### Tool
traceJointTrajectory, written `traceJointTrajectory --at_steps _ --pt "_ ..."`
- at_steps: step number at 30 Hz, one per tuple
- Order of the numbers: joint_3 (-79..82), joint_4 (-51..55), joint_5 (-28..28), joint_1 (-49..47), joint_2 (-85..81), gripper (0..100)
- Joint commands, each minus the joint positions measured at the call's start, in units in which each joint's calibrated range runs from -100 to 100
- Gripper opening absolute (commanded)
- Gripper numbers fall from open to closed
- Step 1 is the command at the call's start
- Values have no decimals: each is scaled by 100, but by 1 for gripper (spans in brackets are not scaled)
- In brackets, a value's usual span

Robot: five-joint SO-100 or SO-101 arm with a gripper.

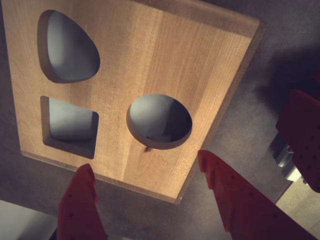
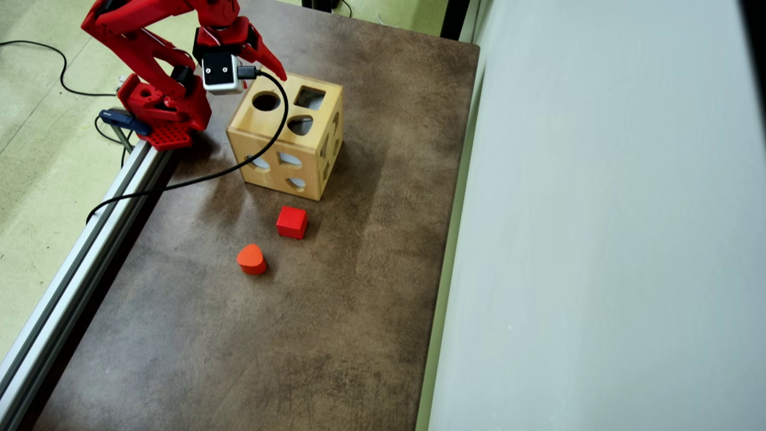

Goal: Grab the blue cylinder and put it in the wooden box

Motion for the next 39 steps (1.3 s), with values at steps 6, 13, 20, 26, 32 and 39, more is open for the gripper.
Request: traceJointTrajectory --at_steps 6,13,20,26,32,39 --pt "-160 -30 -15 5 -156 33" --pt "-160 -55 -15 20 -1430 33" --pt "-151 -14 34 43 -3061 33" --pt "-52 2 34 50 -4768 33" --pt "-88 275 39 57 -5787 33" --pt "-97 275 39 169 -5804 33"
